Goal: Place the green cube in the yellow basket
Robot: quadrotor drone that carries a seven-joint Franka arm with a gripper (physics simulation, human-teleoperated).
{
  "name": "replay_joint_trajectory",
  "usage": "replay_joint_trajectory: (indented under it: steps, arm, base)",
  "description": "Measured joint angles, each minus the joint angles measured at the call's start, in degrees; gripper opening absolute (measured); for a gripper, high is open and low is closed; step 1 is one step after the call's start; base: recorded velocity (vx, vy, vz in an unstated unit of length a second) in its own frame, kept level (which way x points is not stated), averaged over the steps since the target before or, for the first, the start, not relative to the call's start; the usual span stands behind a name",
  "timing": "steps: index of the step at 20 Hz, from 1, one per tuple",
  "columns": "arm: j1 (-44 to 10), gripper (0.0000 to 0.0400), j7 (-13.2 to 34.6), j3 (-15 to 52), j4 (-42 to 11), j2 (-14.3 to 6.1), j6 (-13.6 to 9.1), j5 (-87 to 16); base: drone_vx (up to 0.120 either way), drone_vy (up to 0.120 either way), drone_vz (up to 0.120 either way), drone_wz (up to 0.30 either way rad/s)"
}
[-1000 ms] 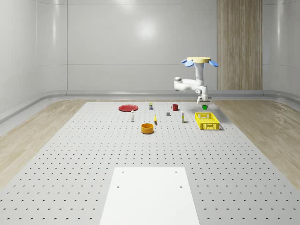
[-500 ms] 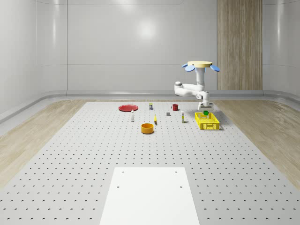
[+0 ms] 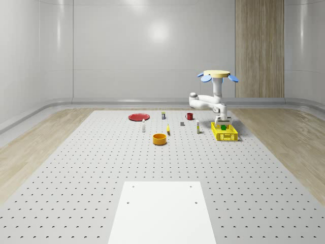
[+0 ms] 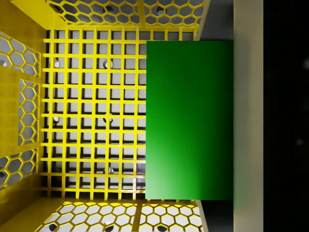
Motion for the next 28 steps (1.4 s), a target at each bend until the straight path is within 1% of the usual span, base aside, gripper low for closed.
replay_joint_trajectory:
  steps: [2,5,14,15,16,18,20,23,28]
  arm:
    - [-0.01,0.025,0.01,0.01,0.0,-0.06,0.06,0.02]
    - [-0.1,0.025,-0.1,-0.66,0.09,-0.19,0.36,-0.59]
    - [-0.92,0.025,-0.83,-6.33,1.1,-0.34,2.17,-6.04]
    - [-0.99,0.0263,-0.95,-6.78,1.2,-0.3,2.29,-6.48]
    - [-1.05,0.0293,-0.82,-7.16,1.28,-0.27,2.37,-6.85]
    - [-1.11,0.0335,-0.55,-7.57,1.38,-0.19,2.42,-7.28]
    - [-0.99,0.0361,-0.38,-7.06,1.24,-0.09,2.14,-6.84]
    - [-0.66,0.0381,-0.25,-5.26,0.83,0.05,1.41,-5.18]
    - [-0.13,0.0394,-0.18,-1.5,0.16,0.22,0.11,-1.65]
  base:
    - [0.12,0.0,0.0,0.0]
    - [0.0,0.0,0.0,0.0]
    - [0.0,0.0,0.0,0.0]
    - [0.0,0.0,0.0,0.0]
    - [0.0,0.0,0.0,0.0]
    - [0.0,0.0,0.0,0.0]
    - [0.0,0.0,0.0,0.0]
    - [0.0,0.0,0.0,0.0]
    - [0.0,0.0,0.0,0.0]
